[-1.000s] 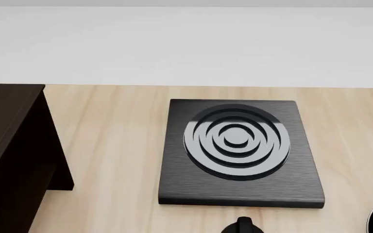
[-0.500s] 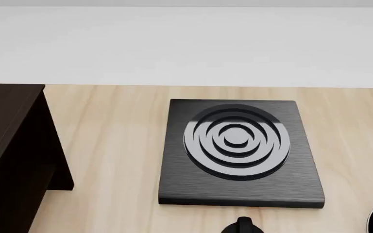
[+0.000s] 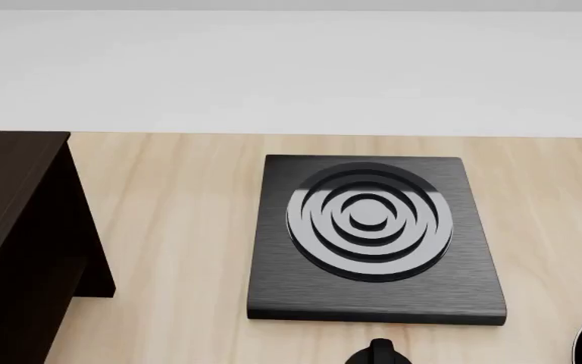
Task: Put the frying pan under the cabinet shelf.
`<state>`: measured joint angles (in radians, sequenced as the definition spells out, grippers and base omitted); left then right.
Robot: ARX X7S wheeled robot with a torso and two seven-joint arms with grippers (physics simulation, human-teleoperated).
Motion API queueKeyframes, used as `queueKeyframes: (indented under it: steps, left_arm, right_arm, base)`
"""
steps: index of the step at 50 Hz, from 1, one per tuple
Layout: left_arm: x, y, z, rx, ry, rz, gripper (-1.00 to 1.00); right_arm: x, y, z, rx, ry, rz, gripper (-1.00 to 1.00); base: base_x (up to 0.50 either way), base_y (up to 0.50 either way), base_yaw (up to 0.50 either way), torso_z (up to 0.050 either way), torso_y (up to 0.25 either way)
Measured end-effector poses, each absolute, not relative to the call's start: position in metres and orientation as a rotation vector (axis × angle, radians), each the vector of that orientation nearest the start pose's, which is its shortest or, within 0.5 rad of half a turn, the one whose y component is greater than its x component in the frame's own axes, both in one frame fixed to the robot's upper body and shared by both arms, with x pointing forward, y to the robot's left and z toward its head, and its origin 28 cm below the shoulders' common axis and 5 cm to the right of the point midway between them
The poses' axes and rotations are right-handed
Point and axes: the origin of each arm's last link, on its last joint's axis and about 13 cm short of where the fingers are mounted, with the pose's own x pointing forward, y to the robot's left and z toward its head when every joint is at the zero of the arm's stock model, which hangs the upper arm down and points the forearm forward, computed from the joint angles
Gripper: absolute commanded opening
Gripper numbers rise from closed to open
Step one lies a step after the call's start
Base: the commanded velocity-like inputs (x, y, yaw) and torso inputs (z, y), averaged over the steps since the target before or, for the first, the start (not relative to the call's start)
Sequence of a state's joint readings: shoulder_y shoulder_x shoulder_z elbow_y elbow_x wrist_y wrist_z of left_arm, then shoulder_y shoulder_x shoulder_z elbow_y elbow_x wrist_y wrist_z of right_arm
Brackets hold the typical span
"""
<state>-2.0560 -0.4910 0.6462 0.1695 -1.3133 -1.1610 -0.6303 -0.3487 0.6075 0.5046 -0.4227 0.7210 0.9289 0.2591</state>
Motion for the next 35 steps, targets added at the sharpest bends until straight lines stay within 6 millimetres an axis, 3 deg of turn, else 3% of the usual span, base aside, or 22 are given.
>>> queueKeyframes:
  steps: [35]
  left_arm:
    - [0.21,0.185,0.48,0.417,-0.54,-0.225,1.0]
  right_arm:
    - [0.122,-0.272,0.055,-0.002,0.699,-0.408,1.0]
  base:
    - [0.0,0.0,0.0,0.0,0.0]
